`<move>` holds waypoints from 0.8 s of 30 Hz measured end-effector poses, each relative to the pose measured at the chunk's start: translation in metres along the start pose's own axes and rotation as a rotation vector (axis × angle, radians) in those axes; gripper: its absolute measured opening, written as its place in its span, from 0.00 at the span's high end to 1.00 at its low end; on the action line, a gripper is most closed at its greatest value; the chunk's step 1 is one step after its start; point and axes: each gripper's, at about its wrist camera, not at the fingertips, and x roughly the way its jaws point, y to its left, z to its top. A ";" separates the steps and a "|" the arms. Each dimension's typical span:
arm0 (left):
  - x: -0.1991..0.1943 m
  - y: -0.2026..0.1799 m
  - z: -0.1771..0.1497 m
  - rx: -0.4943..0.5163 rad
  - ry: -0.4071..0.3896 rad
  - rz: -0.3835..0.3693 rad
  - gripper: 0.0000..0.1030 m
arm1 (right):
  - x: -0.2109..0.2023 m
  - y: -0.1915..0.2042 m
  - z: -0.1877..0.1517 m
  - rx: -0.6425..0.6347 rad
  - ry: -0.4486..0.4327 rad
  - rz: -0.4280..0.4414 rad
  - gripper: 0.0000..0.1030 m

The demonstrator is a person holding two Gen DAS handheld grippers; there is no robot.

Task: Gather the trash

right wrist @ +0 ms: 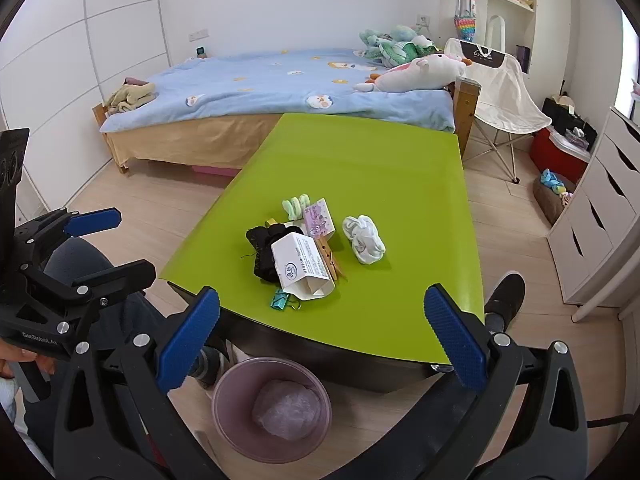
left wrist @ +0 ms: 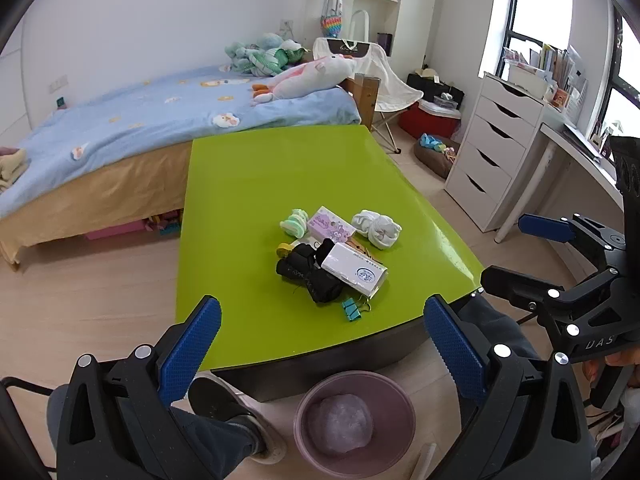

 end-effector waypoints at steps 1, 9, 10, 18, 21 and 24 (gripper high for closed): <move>0.000 0.000 0.000 0.002 0.001 0.002 0.06 | 0.000 -0.001 0.000 0.000 -0.001 -0.001 0.03; 0.001 -0.001 0.001 0.012 -0.001 0.001 0.06 | -0.003 -0.005 0.001 0.015 -0.007 -0.001 0.03; 0.001 -0.002 0.002 0.015 -0.001 -0.001 0.06 | -0.003 -0.005 0.001 0.018 -0.007 -0.001 0.03; 0.001 -0.004 0.001 0.022 -0.005 0.002 0.06 | -0.003 -0.006 0.000 0.019 -0.006 0.001 0.03; 0.002 -0.005 0.001 0.023 -0.003 0.009 0.06 | -0.002 -0.007 -0.001 0.020 -0.003 0.005 0.03; 0.002 -0.006 0.001 0.025 0.003 0.008 0.06 | 0.000 -0.007 -0.001 0.018 0.003 0.010 0.03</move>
